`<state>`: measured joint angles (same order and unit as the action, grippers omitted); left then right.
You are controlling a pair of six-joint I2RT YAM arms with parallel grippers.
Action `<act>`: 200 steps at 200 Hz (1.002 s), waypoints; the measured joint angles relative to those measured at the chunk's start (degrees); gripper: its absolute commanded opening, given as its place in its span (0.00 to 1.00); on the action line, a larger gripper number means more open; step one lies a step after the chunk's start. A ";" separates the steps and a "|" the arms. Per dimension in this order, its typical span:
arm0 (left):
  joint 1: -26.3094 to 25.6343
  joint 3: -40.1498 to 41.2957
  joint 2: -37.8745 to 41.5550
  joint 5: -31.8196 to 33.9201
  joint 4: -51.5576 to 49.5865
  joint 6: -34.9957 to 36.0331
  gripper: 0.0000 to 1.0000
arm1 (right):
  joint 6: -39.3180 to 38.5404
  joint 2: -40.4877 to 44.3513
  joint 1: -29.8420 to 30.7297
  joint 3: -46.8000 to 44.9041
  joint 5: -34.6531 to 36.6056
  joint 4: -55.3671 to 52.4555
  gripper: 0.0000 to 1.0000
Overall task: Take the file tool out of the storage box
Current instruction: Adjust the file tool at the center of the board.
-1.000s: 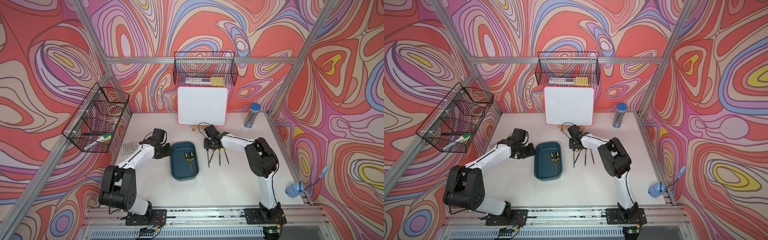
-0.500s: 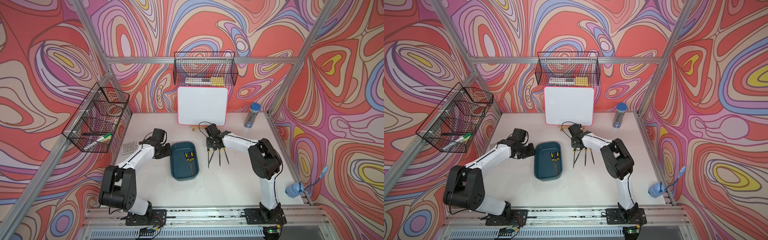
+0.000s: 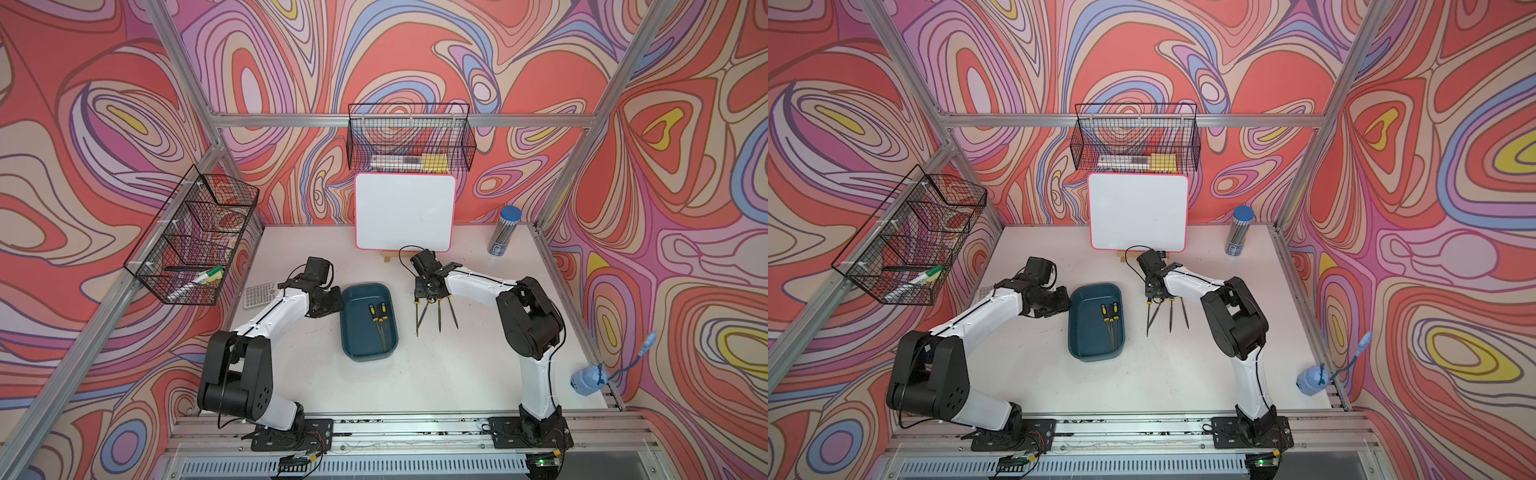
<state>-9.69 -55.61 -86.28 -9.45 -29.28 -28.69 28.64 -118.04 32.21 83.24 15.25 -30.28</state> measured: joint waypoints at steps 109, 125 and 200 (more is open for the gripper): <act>0.00 0.00 0.00 0.02 -0.02 0.20 0.39 | -0.57 -0.28 -0.04 -0.33 -2.75 2.21 0.42; 0.00 0.00 0.00 0.02 -0.02 0.22 0.39 | -1.18 -0.39 -0.04 -0.33 -3.39 2.97 0.42; 0.00 0.00 0.00 0.02 -0.02 0.20 0.39 | -2.64 -0.59 -0.04 -0.28 -5.68 5.53 0.43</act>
<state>-9.69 -55.61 -86.28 -9.43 -29.30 -28.49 26.00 -118.63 32.16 82.96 9.56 -24.75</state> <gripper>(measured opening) 0.392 0.429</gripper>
